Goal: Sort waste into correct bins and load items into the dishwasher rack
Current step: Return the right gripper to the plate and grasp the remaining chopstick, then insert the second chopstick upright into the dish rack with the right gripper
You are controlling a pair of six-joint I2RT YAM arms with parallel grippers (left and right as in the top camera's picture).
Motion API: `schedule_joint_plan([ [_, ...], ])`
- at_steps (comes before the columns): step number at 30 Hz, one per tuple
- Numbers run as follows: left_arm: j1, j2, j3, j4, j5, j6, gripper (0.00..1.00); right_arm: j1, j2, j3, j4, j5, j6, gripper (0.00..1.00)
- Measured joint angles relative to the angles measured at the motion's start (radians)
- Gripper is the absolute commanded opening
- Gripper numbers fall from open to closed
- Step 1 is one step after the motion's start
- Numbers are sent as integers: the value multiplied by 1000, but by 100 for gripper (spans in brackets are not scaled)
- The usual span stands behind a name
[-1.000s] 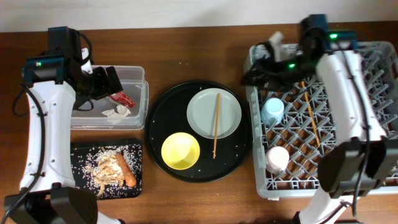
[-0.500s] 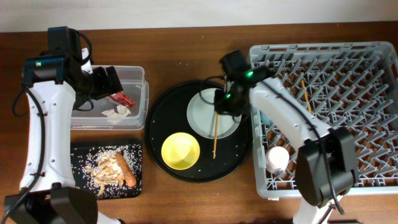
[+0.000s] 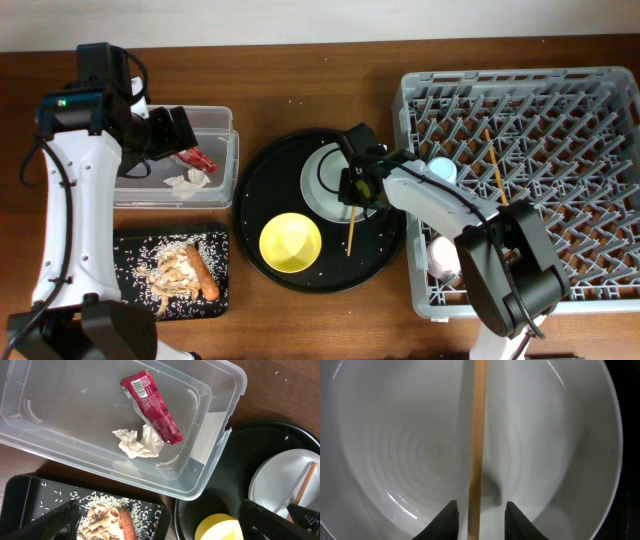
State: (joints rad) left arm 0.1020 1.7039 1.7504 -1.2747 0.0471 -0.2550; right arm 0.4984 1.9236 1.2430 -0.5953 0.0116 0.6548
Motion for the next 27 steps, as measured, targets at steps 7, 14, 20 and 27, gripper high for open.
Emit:
schedule_joint_plan([
  [7, 0, 0, 0, 0, 0, 0, 99, 0, 0, 0, -16, 0, 3, 18],
  [14, 0, 0, 0, 0, 0, 0, 99, 0, 0, 0, -24, 0, 3, 15],
  [20, 0, 0, 0, 0, 0, 0, 99, 0, 0, 0, -29, 0, 3, 6],
  [27, 0, 0, 0, -1, 0, 0, 99, 0, 0, 72, -166, 3, -83, 4],
])
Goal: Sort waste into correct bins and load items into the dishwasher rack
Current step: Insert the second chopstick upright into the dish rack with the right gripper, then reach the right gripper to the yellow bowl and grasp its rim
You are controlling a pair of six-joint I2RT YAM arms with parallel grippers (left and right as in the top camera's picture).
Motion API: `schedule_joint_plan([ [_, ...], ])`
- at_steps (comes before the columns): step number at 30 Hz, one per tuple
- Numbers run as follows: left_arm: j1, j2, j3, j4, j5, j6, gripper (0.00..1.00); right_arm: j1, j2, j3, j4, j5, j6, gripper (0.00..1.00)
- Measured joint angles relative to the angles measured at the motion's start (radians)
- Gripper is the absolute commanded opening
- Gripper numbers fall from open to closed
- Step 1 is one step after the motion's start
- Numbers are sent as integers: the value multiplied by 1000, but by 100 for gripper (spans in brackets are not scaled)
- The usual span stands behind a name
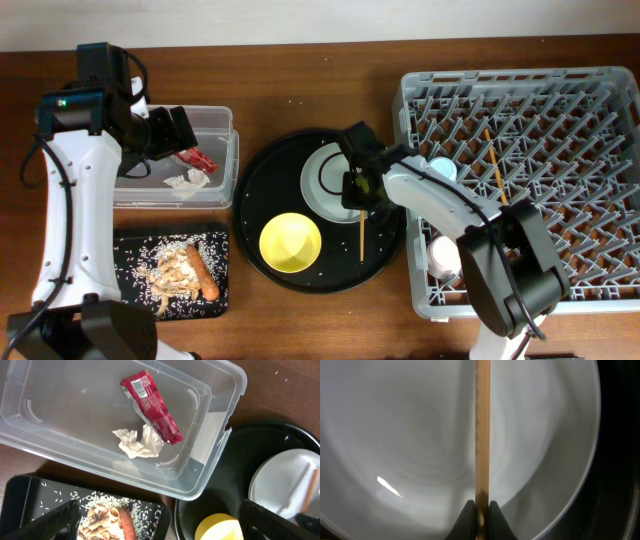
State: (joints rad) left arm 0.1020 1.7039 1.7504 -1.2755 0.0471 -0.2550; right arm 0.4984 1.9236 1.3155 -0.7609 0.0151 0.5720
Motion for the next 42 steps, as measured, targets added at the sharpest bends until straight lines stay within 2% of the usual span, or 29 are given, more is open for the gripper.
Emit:
schedule_joint_plan([
  [7, 0, 0, 0, 2, -3, 0, 99, -36, -2, 370, -374, 8, -273, 4],
  [12, 0, 0, 0, 1, -3, 0, 99, -224, -4, 526, -576, 157, -416, 4],
  [17, 0, 0, 0, 0, -3, 0, 99, -417, -4, 528, -558, 237, -521, 4],
  [24, 0, 0, 0, 1, -3, 0, 99, -611, -4, 528, -486, 223, -599, 4],
  [37, 0, 0, 0, 1, -3, 0, 99, -649, 86, 528, -449, 182, -621, 4],
  [39, 0, 0, 0, 1, -3, 0, 99, -649, 91, 528, -451, 166, -621, 10],
  [41, 0, 0, 0, 1, -3, 0, 99, -649, 91, 528, -458, 145, -622, 28],
  [42, 0, 0, 0, 1, -3, 0, 99, -649, 91, 528, -458, 138, -622, 32],
])
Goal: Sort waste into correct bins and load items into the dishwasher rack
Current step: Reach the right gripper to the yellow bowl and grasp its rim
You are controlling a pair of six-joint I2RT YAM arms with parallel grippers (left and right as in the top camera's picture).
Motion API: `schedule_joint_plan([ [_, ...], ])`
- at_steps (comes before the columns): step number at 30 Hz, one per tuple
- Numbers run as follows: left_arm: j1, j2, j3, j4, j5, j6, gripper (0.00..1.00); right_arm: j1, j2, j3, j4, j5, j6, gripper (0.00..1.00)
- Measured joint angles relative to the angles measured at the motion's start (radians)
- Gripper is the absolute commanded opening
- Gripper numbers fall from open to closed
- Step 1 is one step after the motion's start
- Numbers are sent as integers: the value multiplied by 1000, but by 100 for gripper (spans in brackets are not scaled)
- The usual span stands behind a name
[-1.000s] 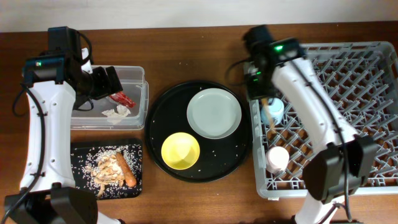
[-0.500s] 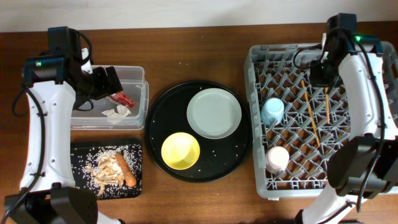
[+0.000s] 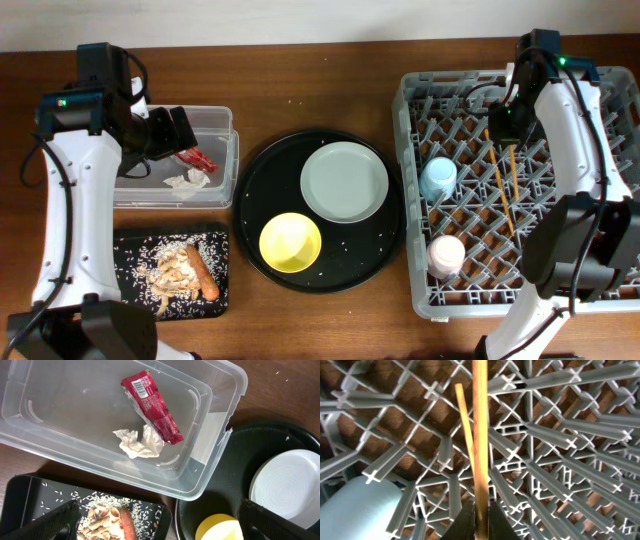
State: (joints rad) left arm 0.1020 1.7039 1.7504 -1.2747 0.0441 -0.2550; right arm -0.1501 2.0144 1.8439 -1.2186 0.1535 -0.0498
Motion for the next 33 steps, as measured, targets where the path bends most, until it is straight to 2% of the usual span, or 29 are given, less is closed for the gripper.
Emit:
schedule_joint_plan([
  [6, 0, 0, 0, 0, 0, 0, 99, 0, 0, 0, -20, -13, -3, 35],
  [9, 0, 0, 0, 0, 0, 0, 99, 0, 0, 0, -64, -86, -3, 36],
  [14, 0, 0, 0, 0, 0, 0, 99, 0, 5, 92, -265, -402, -6, 36],
  [17, 0, 0, 0, 0, 0, 0, 99, 46, 3, 130, -348, -621, -70, 37],
  [19, 0, 0, 0, 0, 0, 0, 99, 125, 3, 130, -362, -669, -108, 37],
  [24, 0, 0, 0, 0, 0, 0, 99, 429, 3, 130, -359, -724, -163, 37],
  [27, 0, 0, 0, 0, 0, 0, 99, 582, 3, 130, -342, -726, -167, 38],
  [30, 0, 0, 0, 0, 0, 0, 99, 760, 3, 130, -303, -728, -167, 44],
  [33, 0, 0, 0, 0, 0, 0, 99, 890, 3, 128, -242, -708, -145, 44],
])
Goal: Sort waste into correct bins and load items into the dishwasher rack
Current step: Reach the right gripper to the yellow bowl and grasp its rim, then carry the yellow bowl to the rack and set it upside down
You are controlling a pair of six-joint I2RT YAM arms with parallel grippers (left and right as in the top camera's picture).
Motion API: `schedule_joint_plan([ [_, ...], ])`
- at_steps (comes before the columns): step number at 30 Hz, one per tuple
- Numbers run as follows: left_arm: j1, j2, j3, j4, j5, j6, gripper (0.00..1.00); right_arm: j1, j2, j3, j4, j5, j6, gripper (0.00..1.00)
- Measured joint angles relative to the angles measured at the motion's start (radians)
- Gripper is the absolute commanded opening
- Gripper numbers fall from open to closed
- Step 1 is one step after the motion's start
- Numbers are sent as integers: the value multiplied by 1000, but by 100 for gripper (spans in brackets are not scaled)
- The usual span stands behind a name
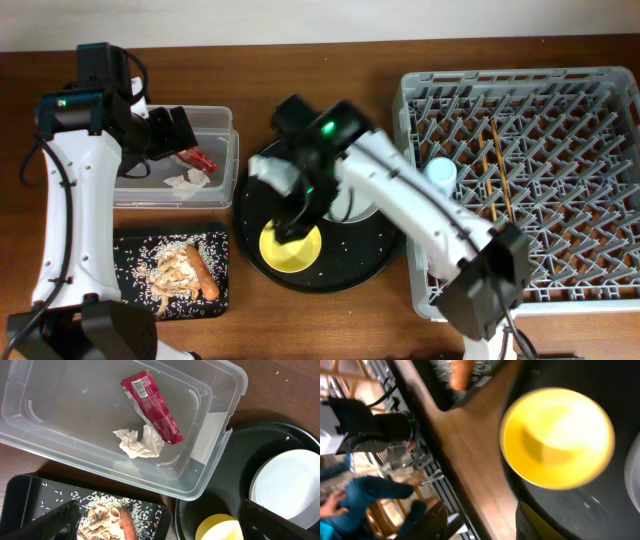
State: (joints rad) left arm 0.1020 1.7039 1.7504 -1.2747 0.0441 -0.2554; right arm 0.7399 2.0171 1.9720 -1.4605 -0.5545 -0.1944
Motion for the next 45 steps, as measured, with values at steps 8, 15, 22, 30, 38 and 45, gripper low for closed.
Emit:
schedule_joint_plan([
  [8, 0, 0, 0, 0, 0, 0, 99, 187, -4, -206, 340, 346, 268, 44],
  [15, 0, 0, 0, 0, 0, 0, 99, 203, -6, -537, 754, 396, 300, 46],
  [22, 0, 0, 0, 0, 0, 0, 100, 203, -6, -594, 774, 397, 301, 37],
  [30, 0, 0, 0, 0, 0, 0, 99, 198, -11, -556, 757, 409, 304, 4],
  [38, 0, 0, 0, 0, 0, 0, 99, 197, -7, -226, 380, 357, 303, 4],
  [45, 0, 0, 0, 0, 0, 0, 99, -11, -11, 253, -69, 348, 246, 4],
])
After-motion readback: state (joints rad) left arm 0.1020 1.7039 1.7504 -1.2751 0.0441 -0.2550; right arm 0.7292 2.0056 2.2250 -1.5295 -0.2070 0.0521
